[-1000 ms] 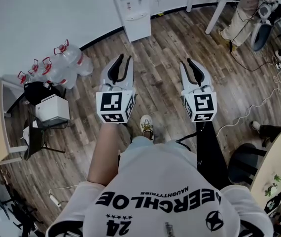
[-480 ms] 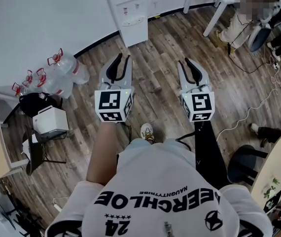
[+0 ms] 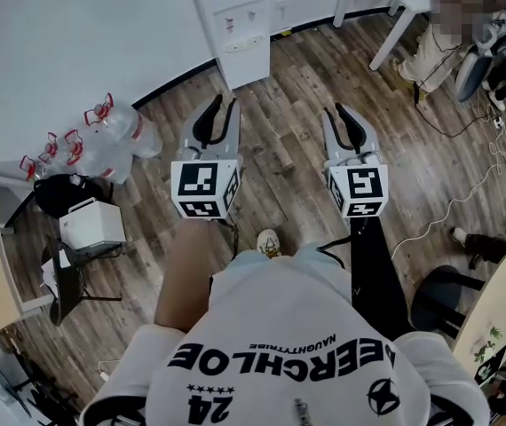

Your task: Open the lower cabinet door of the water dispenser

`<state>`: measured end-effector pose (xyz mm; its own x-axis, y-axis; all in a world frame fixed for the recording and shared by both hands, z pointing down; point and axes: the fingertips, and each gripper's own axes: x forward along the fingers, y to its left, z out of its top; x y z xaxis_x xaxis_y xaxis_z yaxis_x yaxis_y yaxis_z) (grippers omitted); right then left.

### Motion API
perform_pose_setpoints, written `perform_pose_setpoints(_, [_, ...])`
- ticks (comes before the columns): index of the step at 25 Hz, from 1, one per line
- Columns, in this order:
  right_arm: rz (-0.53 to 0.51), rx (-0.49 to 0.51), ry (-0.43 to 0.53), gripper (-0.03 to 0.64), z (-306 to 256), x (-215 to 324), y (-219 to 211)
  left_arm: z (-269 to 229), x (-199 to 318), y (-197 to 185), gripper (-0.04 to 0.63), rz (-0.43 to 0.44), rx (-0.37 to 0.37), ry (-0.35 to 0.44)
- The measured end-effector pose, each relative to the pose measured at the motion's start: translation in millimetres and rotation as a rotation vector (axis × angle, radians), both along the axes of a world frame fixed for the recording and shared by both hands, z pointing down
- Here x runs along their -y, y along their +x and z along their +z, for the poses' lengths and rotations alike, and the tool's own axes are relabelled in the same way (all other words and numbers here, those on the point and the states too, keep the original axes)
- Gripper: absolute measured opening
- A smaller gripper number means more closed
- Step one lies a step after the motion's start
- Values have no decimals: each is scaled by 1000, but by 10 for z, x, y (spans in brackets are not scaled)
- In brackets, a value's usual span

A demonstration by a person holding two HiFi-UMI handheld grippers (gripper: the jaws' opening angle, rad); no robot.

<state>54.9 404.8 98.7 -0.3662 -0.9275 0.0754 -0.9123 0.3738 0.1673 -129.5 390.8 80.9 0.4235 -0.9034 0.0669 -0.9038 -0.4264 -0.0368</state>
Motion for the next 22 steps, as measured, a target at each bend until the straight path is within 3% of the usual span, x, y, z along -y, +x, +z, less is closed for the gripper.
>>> perform_pose_setpoints(22, [-6, -14, 31, 71, 29, 549, -34, 149, 538, -156, 103, -21, -19, 6])
